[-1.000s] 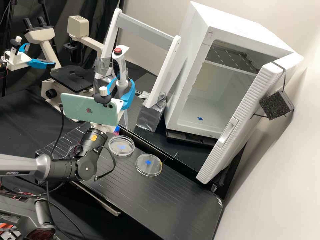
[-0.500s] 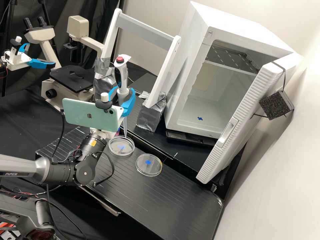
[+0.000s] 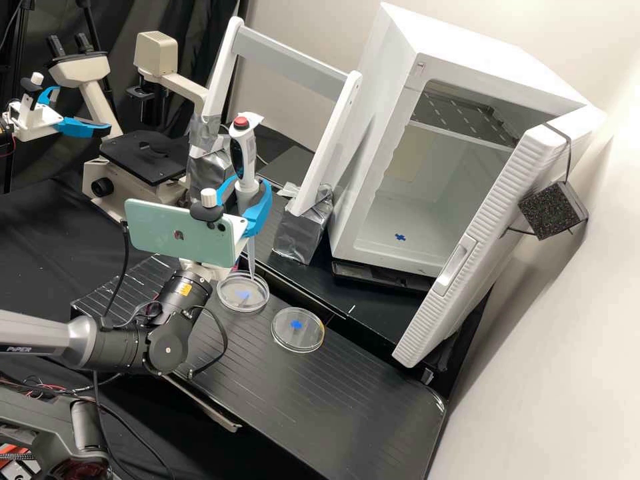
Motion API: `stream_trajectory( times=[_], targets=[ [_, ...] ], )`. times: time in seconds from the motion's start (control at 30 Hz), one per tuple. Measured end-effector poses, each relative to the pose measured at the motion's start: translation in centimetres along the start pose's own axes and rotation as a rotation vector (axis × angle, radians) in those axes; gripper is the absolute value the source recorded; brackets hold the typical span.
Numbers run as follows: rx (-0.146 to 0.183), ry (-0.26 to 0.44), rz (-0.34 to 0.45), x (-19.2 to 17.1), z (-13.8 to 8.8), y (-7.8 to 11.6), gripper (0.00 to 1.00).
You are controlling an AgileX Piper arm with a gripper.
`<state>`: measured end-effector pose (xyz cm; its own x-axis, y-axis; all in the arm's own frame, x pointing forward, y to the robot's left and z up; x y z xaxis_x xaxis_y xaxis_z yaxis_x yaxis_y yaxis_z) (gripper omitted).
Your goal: Use the pipette
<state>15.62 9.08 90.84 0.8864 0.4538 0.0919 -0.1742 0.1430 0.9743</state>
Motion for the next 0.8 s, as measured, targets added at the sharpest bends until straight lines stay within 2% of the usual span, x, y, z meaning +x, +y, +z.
stream_trajectory(
  times=[0.37, 0.6, 0.67, 0.8],
  targets=[
    [0.002, 0.012, -0.004, 0.3, -0.1, 0.1, 0.0],
    [-0.019, 0.079, 0.007, 2.5, -0.9, 1.9, 0.0],
    [-0.008, 0.063, 0.012, 3.5, -1.4, 2.5, 0.0],
    [0.054, 0.004, 0.028, 5.8, -3.0, 4.0, 0.0]
  ],
)
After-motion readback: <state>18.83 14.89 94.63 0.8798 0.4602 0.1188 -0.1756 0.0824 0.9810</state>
